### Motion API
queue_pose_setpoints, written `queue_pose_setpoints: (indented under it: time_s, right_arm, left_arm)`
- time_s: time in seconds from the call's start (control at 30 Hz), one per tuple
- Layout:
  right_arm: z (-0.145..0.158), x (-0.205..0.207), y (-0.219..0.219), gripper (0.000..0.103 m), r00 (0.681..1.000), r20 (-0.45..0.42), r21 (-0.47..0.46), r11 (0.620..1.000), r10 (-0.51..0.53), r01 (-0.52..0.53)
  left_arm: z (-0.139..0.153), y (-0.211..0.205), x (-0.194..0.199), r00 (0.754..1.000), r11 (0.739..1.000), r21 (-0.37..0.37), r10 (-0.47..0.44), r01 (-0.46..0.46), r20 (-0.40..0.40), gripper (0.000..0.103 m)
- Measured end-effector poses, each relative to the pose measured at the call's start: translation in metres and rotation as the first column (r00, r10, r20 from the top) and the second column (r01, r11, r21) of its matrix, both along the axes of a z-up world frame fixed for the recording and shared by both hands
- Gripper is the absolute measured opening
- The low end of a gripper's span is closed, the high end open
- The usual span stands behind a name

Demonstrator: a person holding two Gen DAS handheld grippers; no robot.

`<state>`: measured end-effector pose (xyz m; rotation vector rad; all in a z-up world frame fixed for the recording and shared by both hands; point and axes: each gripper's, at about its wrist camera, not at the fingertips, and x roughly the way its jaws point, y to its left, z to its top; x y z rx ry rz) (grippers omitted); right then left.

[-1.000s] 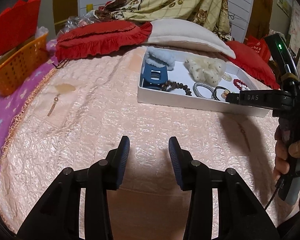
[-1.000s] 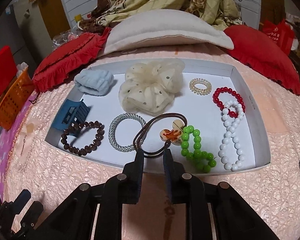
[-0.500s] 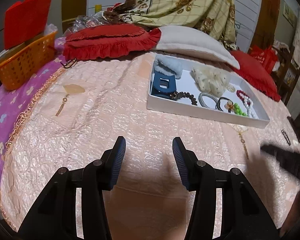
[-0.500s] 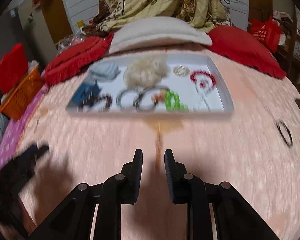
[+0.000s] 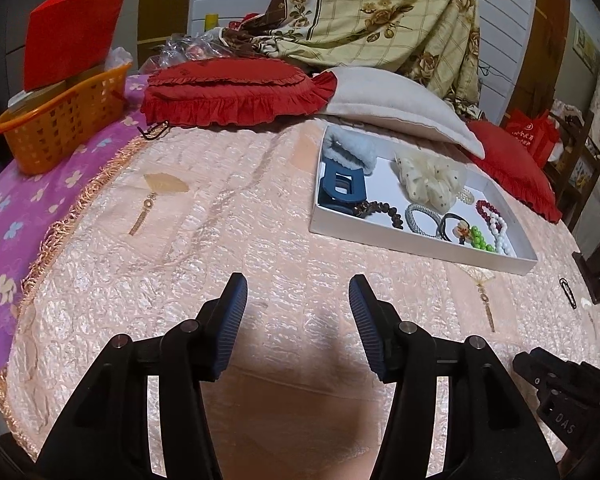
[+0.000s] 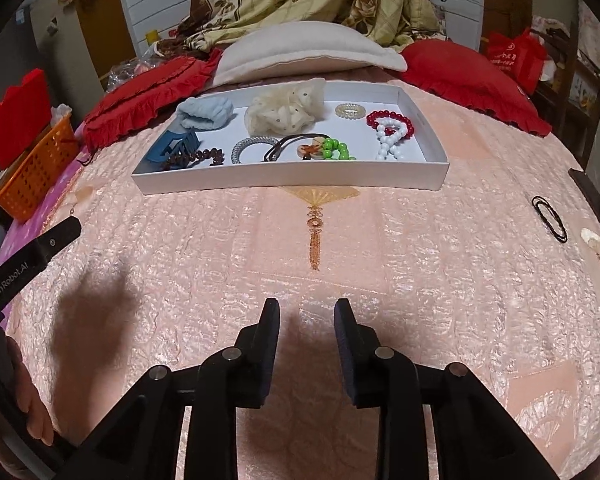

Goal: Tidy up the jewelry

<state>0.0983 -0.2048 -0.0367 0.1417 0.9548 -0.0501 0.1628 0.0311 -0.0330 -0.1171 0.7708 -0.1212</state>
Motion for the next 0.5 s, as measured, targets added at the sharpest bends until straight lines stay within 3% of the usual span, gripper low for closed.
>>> queue_pose_setpoints:
  time_s: [0.2,0.5]
  right_arm:
    - [0.002,0.007,-0.013,0.027,1.0,0.024,0.011,1.0,-0.009,0.008]
    - [0.043,0.056,-0.093,0.027,0.987,0.129,0.012,0.995,-0.1,0.099]
  left_arm:
    - [-0.002,0.0,0.003,1.0,1.0,0.023,0.006,-0.006,-0.009,0.054]
    - [-0.001,0.014,0.036,0.992,0.998,-0.038,0.04,-0.045,-0.121,0.054]
